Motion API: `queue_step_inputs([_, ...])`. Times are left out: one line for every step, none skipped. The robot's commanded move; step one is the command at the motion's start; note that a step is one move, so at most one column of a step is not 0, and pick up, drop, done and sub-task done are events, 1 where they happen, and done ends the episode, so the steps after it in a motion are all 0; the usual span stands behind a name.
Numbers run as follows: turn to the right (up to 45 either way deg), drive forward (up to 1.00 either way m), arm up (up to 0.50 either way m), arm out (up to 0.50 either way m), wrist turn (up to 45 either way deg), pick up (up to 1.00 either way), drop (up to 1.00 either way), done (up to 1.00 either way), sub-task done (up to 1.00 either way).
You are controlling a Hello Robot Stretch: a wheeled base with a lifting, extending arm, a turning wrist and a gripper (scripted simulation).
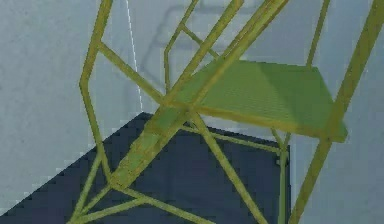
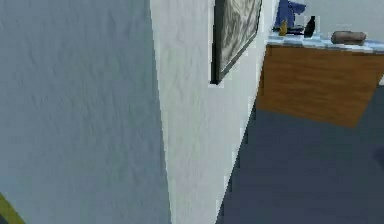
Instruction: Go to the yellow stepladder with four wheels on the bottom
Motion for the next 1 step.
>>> queue_step_inputs([0.0, 0.0, 0.0, 0.0, 0.0, 0.0, 0.0, 1.0, 0.0])
